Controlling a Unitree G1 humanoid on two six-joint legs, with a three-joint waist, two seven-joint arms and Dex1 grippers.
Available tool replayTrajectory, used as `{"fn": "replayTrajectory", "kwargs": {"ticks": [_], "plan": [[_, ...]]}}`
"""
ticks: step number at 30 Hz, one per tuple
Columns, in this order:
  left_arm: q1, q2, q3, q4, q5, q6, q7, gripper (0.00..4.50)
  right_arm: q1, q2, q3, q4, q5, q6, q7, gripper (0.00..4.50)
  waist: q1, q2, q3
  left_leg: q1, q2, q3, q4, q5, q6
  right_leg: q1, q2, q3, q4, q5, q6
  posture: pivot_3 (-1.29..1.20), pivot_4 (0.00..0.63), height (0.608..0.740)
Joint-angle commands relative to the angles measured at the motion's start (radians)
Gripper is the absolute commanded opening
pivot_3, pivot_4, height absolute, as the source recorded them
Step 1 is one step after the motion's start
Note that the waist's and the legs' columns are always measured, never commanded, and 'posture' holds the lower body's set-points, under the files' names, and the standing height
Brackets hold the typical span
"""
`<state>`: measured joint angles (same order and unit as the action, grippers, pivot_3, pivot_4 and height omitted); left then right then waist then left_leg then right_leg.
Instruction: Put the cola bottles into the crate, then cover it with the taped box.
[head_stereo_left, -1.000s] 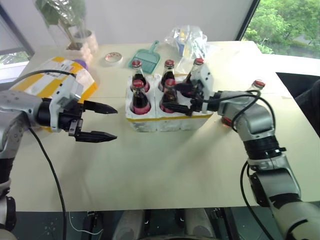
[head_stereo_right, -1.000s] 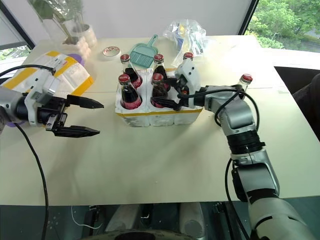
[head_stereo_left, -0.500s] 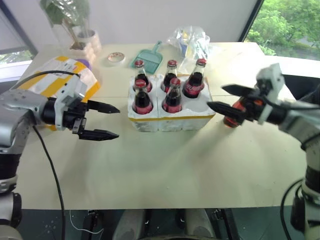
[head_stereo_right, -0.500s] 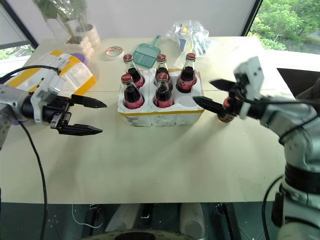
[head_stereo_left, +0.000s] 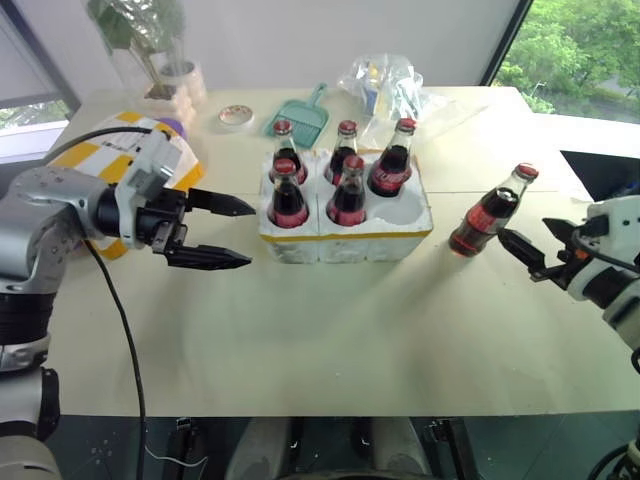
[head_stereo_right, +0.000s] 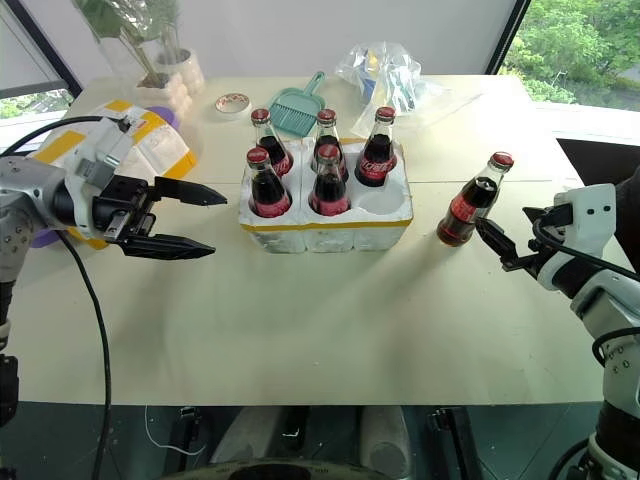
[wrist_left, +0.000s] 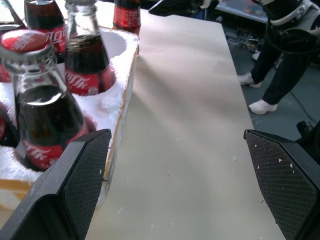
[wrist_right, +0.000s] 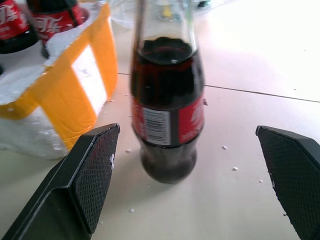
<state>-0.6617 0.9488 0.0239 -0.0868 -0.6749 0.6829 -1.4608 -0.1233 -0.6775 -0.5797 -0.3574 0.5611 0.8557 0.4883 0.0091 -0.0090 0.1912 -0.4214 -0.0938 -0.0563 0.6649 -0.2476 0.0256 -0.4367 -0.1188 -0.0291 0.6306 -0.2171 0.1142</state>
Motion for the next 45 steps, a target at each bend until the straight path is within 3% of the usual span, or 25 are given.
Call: {"fn": "replayTrajectory", "kwargs": {"ticks": [1, 14, 17, 19, 23, 32, 45], "plan": [[0.001, 0.005, 0.042, -0.032, -0.024, 0.002, 0.012, 4.5, -0.048, 0.001, 0.038, 0.049, -0.017, -0.068, 0.0, 4.47, 0.0, 0.0, 0.0, 0.001, 0.0, 0.0, 0.0, 0.0, 0.0, 0.0, 0.0, 0.0, 0.0, 0.0, 0.0, 0.0, 0.15, 0.738], [0.013, 0.025, 0.047, -0.061, -0.029, 0.009, 0.034, 4.5, -0.204, 0.069, 0.211, 0.339, -0.096, -0.236, 0.006, 4.47, 0.0, 0.0, 0.0, 0.002, 0.0, 0.0, 0.0, 0.0, 0.0, 0.002, 0.0, 0.0, 0.0, 0.0, 0.0, 0.0, 0.15, 0.738], [0.012, 0.03, 0.05, -0.064, -0.032, 0.015, 0.035, 4.5, -0.214, 0.076, 0.212, 0.348, -0.089, -0.263, 0.018, 3.66, 0.0, 0.0, 0.0, 0.002, 0.0, 0.0, 0.0, 0.0, 0.0, 0.002, 0.001, 0.0, 0.0, 0.0, 0.0, 0.0, 0.15, 0.738], [0.013, 0.032, 0.053, -0.064, -0.034, 0.017, 0.037, 4.5, -0.213, 0.074, 0.208, 0.337, -0.081, -0.273, 0.023, 2.78, 0.001, 0.0, 0.0, 0.002, 0.0, 0.0, 0.0, 0.0, 0.0, 0.002, 0.001, 0.0, 0.0, 0.0, 0.0, 0.0, 0.15, 0.738], [0.018, 0.032, 0.058, -0.07, -0.037, 0.021, 0.044, 4.5, -0.252, 0.068, 0.16, 0.316, -0.037, -0.272, 0.014, 2.82, 0.001, 0.001, 0.001, 0.002, 0.0, 0.0, -0.001, 0.0, 0.0, 0.002, 0.001, 0.0, 0.0, 0.0, 0.0, 0.0, 0.15, 0.738], [0.026, 0.02, 0.063, -0.076, -0.03, 0.018, 0.057, 4.5, -0.542, 0.138, 0.117, 0.243, 0.225, -0.118, -0.051, 2.82, -0.023, 0.007, 0.004, 0.002, 0.001, 0.0, -0.003, 0.0, -0.001, 0.0, 0.001, 0.0, 0.0, 0.0, 0.0, 0.0, 0.15, 0.738], [0.056, 0.034, 0.1, -0.096, -0.037, 0.016, 0.081, 4.5, -0.464, 0.139, 0.379, 0.183, 0.117, -0.148, 0.042, 2.82, -0.02, 0.006, 0.003, 0.001, 0.0, 0.0, -0.002, 0.0, 0.0, 0.0, 0.001, 0.0, 0.0, 0.0, 0.0, 0.0, 0.15, 0.738]]}}
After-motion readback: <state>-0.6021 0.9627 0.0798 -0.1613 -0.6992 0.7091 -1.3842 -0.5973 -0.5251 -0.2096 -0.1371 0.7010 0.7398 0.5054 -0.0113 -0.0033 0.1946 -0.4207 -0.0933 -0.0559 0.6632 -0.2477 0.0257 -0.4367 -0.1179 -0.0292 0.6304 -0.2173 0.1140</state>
